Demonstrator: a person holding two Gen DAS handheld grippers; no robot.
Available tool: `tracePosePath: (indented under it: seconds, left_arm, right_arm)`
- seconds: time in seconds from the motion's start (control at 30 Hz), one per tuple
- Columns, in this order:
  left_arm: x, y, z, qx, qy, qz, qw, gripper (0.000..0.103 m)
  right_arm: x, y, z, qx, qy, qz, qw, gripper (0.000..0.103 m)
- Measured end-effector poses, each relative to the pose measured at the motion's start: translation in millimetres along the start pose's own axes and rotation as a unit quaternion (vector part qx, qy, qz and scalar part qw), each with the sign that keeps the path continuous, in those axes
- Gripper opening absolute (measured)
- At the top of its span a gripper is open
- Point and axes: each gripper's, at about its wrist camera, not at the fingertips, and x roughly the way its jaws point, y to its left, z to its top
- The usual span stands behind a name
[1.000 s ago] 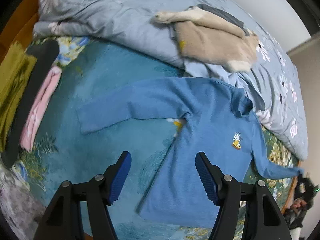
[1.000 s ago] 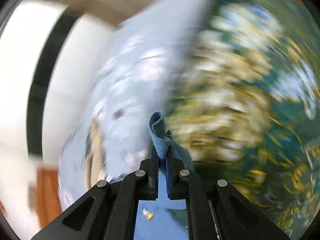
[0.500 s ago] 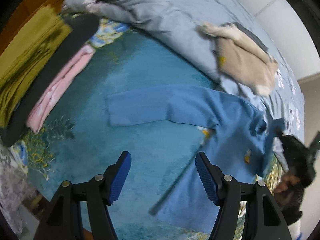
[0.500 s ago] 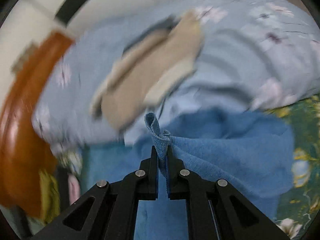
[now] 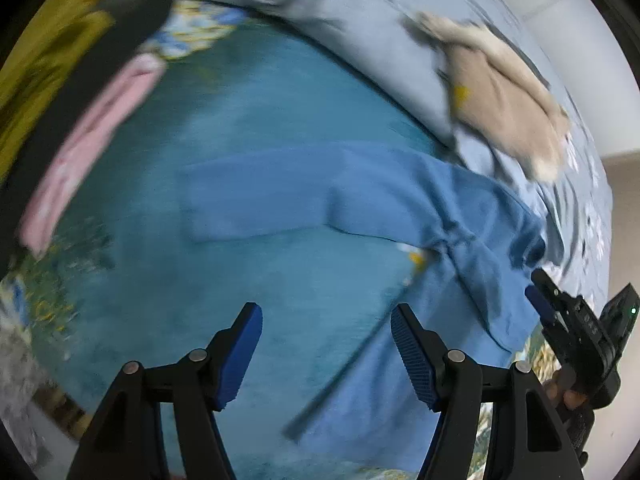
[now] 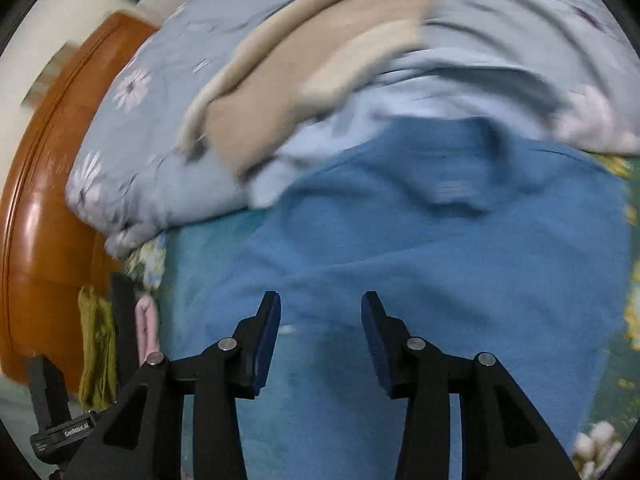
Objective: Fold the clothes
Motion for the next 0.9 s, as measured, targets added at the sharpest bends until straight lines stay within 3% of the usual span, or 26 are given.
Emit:
tracePosePath:
  seconds: [0.13, 0.23, 0.37, 0.5, 0.77, 0.8, 0.87, 0.9]
  left_arm:
    - [22.4, -29.4, 3.3, 0.014, 0.013, -0.013, 0.9997, 0.071]
    - [37.4, -45.6, 6.5, 0.012, 0.024, -0.024, 0.9993, 0.071]
    - [47.9, -63.0, 13.0, 0.018, 0.034, -0.03, 0.9988, 0.071]
    - [44.4, -67.1, 15.0, 0.032, 0.032, -0.028, 0.9986, 0.071]
    - [40.0, -33.9, 13.5, 0.009, 0.035, -0.01, 0.9993, 0.071]
    - [40.0, -28.9, 12.9, 0.003, 0.036, -0.008, 0.9993, 0.071]
    - [39.5, -18.0, 12.7, -0.01, 0.038, -0.007, 0.9992, 0.071]
    - [39.0, -12.3, 13.0, -0.016, 0.038, -0.006, 0.9991, 0.071]
  right_arm:
    - [-11.0, -52.4, 3.6, 0.054, 0.003, -0.04, 0.998, 0.044]
    - [-3.3, -63.2, 6.9, 0.057, 0.021, -0.025, 0.998, 0.044]
    - [31.0, -32.0, 9.7, -0.019, 0.076, 0.013, 0.997, 0.044]
    - [73.0, 10.6, 10.1, -0.116, 0.116, 0.007, 0.987, 0.044]
    - [117.3, 33.6, 2.0, -0.164, 0.174, 0.009, 0.971, 0.044]
    - [119.5, 36.4, -2.2, -0.171, 0.182, 0.012, 0.968, 0.043]
    - [117.9, 41.3, -8.9, -0.183, 0.189, 0.014, 0.965, 0.016]
    - [117.5, 42.3, -12.0, -0.183, 0.191, 0.01, 0.964, 0.011]
